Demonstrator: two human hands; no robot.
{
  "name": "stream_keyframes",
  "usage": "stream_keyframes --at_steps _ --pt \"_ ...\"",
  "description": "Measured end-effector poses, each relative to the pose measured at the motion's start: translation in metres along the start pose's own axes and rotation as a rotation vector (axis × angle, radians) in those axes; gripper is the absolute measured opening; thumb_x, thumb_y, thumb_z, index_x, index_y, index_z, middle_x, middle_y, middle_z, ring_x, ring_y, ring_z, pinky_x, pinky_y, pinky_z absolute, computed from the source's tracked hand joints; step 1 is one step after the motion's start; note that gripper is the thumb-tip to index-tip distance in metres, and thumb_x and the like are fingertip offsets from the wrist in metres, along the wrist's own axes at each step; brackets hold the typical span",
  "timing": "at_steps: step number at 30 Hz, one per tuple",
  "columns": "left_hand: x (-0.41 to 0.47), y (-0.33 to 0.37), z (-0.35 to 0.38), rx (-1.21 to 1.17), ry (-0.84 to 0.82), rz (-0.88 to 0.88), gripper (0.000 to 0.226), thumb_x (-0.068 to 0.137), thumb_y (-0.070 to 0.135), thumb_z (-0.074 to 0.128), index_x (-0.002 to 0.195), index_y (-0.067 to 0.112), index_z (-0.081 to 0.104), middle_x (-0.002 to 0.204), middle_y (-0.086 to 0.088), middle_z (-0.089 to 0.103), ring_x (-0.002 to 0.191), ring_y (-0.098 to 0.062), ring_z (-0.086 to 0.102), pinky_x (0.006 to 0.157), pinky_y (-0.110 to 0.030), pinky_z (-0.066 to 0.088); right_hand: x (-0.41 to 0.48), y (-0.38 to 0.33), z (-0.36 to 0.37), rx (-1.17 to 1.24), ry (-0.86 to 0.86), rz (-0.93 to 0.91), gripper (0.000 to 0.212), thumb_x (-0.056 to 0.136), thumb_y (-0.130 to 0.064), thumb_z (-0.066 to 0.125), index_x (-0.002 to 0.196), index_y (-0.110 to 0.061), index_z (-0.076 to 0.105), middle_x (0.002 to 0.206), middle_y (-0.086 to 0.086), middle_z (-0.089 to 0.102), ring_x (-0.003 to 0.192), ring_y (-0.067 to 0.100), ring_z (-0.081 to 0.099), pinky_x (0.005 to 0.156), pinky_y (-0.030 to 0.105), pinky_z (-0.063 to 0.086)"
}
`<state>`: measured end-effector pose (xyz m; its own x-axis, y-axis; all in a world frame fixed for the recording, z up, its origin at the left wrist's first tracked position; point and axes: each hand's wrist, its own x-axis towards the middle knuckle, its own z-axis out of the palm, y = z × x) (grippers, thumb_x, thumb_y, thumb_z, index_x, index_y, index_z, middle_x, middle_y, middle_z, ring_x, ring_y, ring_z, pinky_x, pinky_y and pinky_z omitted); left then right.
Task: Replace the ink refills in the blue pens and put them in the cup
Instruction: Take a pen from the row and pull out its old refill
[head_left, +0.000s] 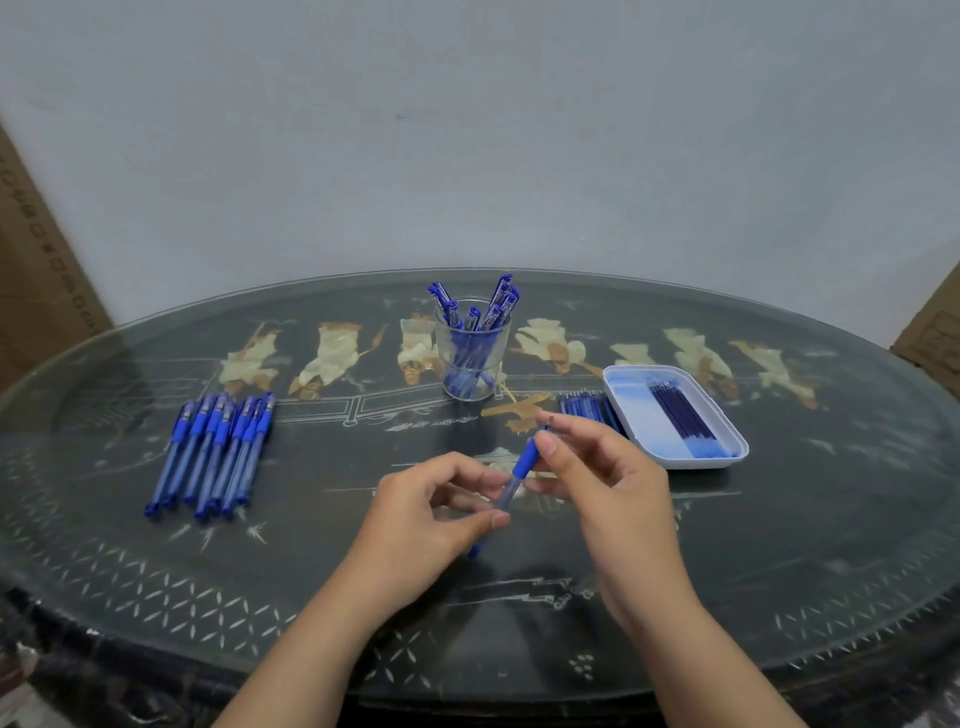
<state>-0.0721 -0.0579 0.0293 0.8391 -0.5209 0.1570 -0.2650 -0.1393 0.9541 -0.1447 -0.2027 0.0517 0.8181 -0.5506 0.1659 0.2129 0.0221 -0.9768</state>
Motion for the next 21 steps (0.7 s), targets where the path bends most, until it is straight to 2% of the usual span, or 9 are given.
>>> stream_keyframes --at_steps 2,5,9,12,16,21 --pt "0.0 0.001 -0.002 0.015 -0.004 0.004 0.028 0.07 -0.002 0.083 0.087 0.02 0.074 0.092 0.01 0.075 0.077 -0.009 0.071 0.07 -0.018 0.055 0.001 -0.001 -0.003 0.025 0.007 0.014 0.013 0.086 -0.009 0.07 0.096 -0.015 0.075 0.098 -0.003 0.076 0.085 0.017 0.073 0.075 0.031 0.06" --pt "-0.001 0.002 -0.003 0.046 -0.011 0.013 0.028 0.072 -0.001 0.082 0.088 0.021 0.074 0.091 0.012 0.074 0.075 -0.006 0.071 0.068 -0.013 0.051 0.003 -0.003 -0.006 0.092 0.022 0.035 0.013 0.083 -0.009 0.071 0.096 -0.008 0.074 0.096 0.003 0.076 0.085 0.017 0.072 0.073 0.028 0.059" --pt "-0.001 0.002 -0.004 0.098 -0.005 0.03 0.033 0.071 0.002 0.083 0.085 0.03 0.074 0.088 0.012 0.074 0.073 -0.007 0.07 0.067 -0.015 0.052 0.007 -0.011 -0.011 0.213 0.017 0.046 0.022 0.08 -0.012 0.068 0.1 -0.001 0.066 0.094 0.012 0.075 0.087 0.022 0.073 0.075 0.029 0.06" --pt "-0.001 0.001 -0.003 0.087 -0.002 0.026 0.032 0.071 0.001 0.083 0.086 0.029 0.075 0.089 0.011 0.074 0.072 -0.007 0.07 0.067 -0.015 0.052 0.005 -0.013 -0.011 0.215 0.002 0.032 0.024 0.08 -0.002 0.069 0.103 -0.006 0.062 0.092 0.014 0.075 0.088 0.025 0.074 0.074 0.03 0.06" --pt "-0.002 0.002 -0.002 0.085 -0.009 0.022 0.032 0.072 0.0 0.082 0.087 0.028 0.075 0.09 0.01 0.073 0.071 -0.004 0.07 0.066 -0.012 0.05 0.003 -0.008 -0.005 0.183 0.097 -0.076 0.031 0.084 0.009 0.067 0.104 -0.013 0.059 0.09 0.013 0.075 0.085 0.027 0.074 0.073 0.031 0.06" --pt "-0.003 0.002 0.0 0.11 -0.041 0.018 0.034 0.075 0.001 0.08 0.09 0.031 0.075 0.091 0.014 0.073 0.072 -0.004 0.07 0.067 -0.012 0.05 0.004 -0.001 -0.004 0.11 0.185 -0.141 0.022 0.086 0.006 0.067 0.096 -0.013 0.073 0.09 0.007 0.075 0.084 0.024 0.074 0.071 0.024 0.058"
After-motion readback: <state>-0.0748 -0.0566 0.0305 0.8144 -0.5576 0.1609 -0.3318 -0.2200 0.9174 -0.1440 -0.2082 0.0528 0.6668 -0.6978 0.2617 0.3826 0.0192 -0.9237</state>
